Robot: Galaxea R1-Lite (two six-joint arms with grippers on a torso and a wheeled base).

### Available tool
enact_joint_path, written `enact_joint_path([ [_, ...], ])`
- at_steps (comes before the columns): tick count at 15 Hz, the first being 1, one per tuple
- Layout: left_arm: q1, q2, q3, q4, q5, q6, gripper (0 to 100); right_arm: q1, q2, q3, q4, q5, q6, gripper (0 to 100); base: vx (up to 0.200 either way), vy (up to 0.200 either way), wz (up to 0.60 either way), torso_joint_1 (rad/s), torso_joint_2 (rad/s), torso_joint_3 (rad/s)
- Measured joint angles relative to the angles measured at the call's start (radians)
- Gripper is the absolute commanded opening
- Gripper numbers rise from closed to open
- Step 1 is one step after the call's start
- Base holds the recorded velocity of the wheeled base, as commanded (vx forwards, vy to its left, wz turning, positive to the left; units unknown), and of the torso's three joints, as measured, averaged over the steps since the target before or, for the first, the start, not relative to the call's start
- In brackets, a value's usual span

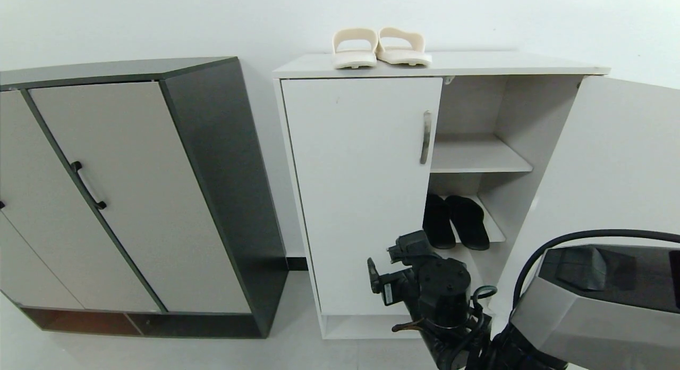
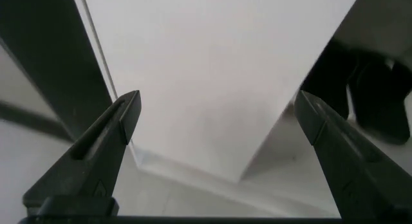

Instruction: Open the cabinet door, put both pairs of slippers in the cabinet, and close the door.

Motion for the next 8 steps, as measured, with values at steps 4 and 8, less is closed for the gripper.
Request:
enact_joint_path([
  [4,0.0,0.0,0.0,0.001,0.0,0.0,0,0.002,0.002,-0.003,-0.067,0.001,-0.029,100,0.0,0.0,0.0,0.051,-0.48,-0.364],
  [8,0.001,0.0,0.0,0.002,0.0,0.0,0,0.0,0.002,-0.013,-0.072,0.001,-0.033,100,0.0,0.0,0.0,0.113,-0.47,-0.344],
])
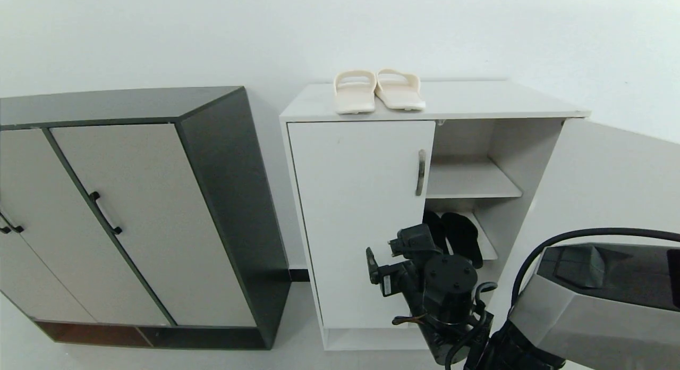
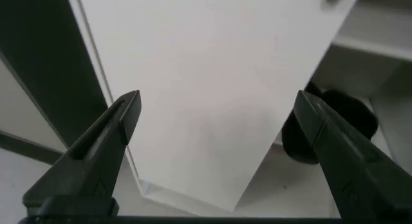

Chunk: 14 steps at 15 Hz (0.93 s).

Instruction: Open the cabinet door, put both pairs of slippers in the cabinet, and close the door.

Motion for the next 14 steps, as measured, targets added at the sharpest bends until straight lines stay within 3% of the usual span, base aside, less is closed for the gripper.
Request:
enact_joint_path([
  [14,0.0,0.0,0.0,0.0,0.0,0.0,0,0.0,0.002,0.0,-0.002,-0.001,-0.009,100,0.0,0.0,0.0,0.179,-0.49,-0.313],
])
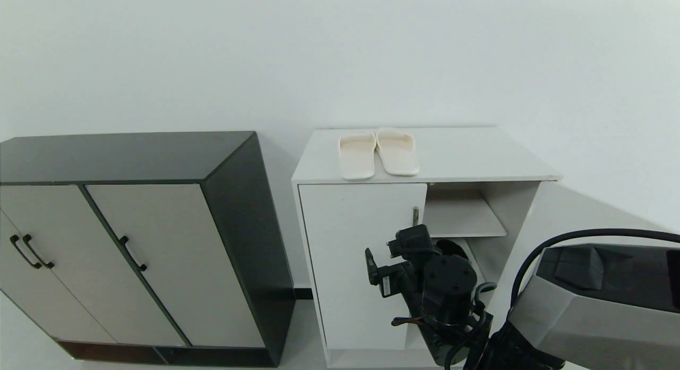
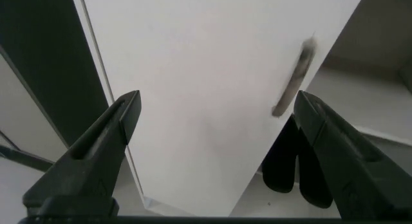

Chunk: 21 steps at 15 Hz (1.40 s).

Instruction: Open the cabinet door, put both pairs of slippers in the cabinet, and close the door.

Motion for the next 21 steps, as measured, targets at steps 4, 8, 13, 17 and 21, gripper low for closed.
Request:
enact_joint_path([
  [4,0.0,0.0,0.0,0.0,0.0,0.0,0,-0.002,0.0,0.003,-0.008,0.001,0.0,100,0.0,0.0,0.0,0.233,-0.55,-0.325],
  [8,0.0,0.0,0.0,0.0,0.0,0.0,0,-0.001,0.004,0.0,-0.007,0.001,0.0,100,0.0,0.0,0.0,0.266,-0.59,-0.332],
  [13,0.0,0.0,0.0,0.0,0.0,0.0,0,-0.003,0.009,0.001,-0.013,0.004,-0.017,100,0.0,0.0,0.0,0.199,-0.43,-0.236],
  [17,0.0,0.0,0.0,0.0,0.0,0.0,0,-0.014,0.031,0.006,-0.108,0.051,-0.137,100,0.0,0.0,0.0,0.01,-0.02,-0.012],
  [21,0.0,0.0,0.0,0.0,0.0,0.0,0,-0.001,0.016,0.006,0.086,0.054,-0.076,100,0.0,0.0,0.0,0.0,0.0,0.0],
])
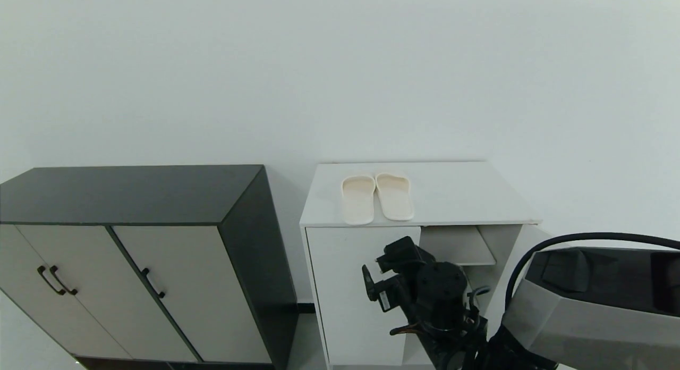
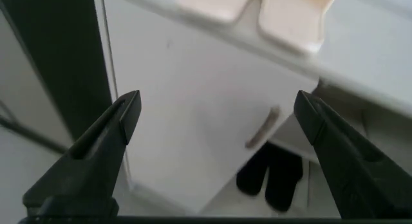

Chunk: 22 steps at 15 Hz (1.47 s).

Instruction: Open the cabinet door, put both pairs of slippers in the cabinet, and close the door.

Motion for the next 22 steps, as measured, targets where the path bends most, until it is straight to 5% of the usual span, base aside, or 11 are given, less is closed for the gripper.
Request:
enact_joint_path([
  [3,0.0,0.0,0.0,0.0,0.0,0.0,0,0.009,-0.077,-0.065,0.239,0.0,0.12,100,0.0,0.0,0.0,0.0,0.0,0.0],
  [10,0.0,0.0,0.0,0.0,0.0,0.003,0,0.017,-0.165,-0.163,0.314,-0.004,0.147,100,0.0,0.0,0.0,0.0,0.0,0.0],
  [15,0.0,0.0,0.0,0.0,0.0,0.003,0,0.014,-0.187,-0.199,0.543,-0.054,0.276,100,0.0,0.0,0.0,0.0,0.0,0.0],
  [22,0.0,0.0,0.0,0.0,-0.001,0.003,0,0.012,-0.187,-0.227,0.553,-0.077,0.284,100,0.2,0.0,0.0,0.002,0.0,0.002],
])
